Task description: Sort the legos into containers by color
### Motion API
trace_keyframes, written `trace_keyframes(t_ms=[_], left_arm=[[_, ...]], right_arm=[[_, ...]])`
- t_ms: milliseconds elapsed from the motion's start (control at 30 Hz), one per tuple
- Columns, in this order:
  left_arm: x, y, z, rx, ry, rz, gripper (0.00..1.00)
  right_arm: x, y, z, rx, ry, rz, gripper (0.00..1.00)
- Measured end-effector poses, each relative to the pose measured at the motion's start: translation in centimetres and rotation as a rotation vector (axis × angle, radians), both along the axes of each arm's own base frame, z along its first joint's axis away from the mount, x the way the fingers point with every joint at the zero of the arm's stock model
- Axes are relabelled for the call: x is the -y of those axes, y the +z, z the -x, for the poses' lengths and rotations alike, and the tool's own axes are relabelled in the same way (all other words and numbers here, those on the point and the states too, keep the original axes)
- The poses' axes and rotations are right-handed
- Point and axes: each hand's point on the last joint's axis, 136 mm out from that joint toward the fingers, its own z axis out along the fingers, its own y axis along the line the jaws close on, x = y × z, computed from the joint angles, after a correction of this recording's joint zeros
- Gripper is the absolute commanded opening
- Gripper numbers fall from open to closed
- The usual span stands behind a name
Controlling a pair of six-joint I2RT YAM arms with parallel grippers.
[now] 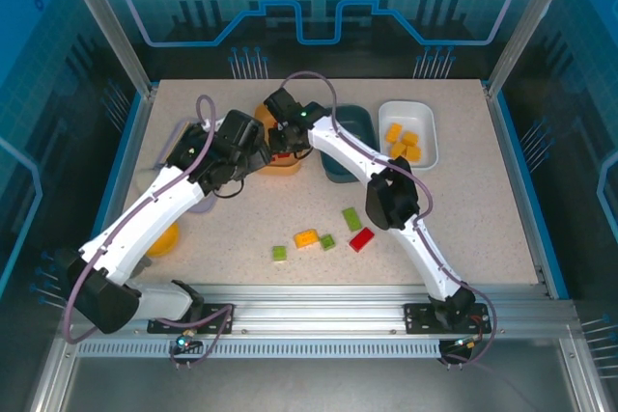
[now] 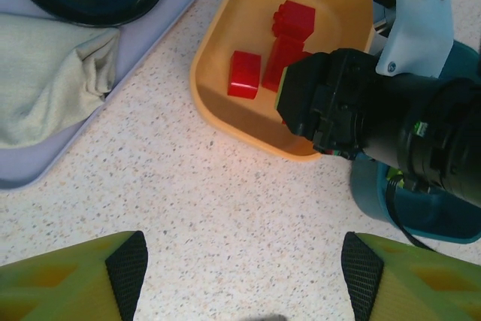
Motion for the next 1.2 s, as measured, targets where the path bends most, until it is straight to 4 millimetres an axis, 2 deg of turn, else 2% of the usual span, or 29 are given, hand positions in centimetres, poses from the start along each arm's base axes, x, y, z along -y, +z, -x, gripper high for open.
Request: trace_keyframes(t_ms=[100, 200, 300, 367, 533, 733, 833, 967, 1100, 1200], left_arm=[[-0.3, -0.2, 0.6, -0.006, 0.002, -0.001, 0.73], [-0.5, -0.2, 0.9, -0.004, 0.002, 0.000, 0.73], [-0.7, -0.2, 1.2, -0.005, 0.002, 0.000, 0.73], [-0.8, -0.4, 1.4, -0.010, 0.003, -0.003, 0.73], [-0.9, -0.8, 1.6, -0.023, 0.007, -0.007, 0.73], [-0.9, -1.1, 1.6, -0.028, 0.018, -0.002, 0.73], [-0.9, -1.1, 1.6, -0.028, 0.017, -0.002, 0.73], [-0.1, -1.6, 0.8, -0.040, 0.005, 0.015, 0.73], [1.7, -2.8, -0.6, -0.090, -0.040, 0.054, 0.71], [3.5, -4.5, -1.4, -0.151, -0.084, 0.092, 0.70]], right_arm=[[0.5, -1.4, -0.1, -0.034, -0.058, 0.009, 0.26], [0.6, -1.9, -0.5, -0.044, -0.105, -0.001, 0.29], [0.7, -2.2, -0.7, -0.059, -0.151, -0.016, 0.35], [0.8, -2.4, -0.8, -0.067, -0.174, -0.023, 0.42], [0.9, -2.0, -1.1, -0.074, -0.220, -0.047, 0.57], [0.7, -0.8, -1.4, -0.058, -0.233, -0.075, 0.57], [0.8, 1.1, -1.4, -0.031, -0.230, -0.091, 0.54], [2.5, 6.2, -0.3, 0.051, -0.203, -0.093, 0.52], [6.5, 11.6, 3.3, 0.159, -0.146, -0.085, 0.53], [9.8, 13.5, 7.2, 0.230, -0.070, -0.087, 0.53]])
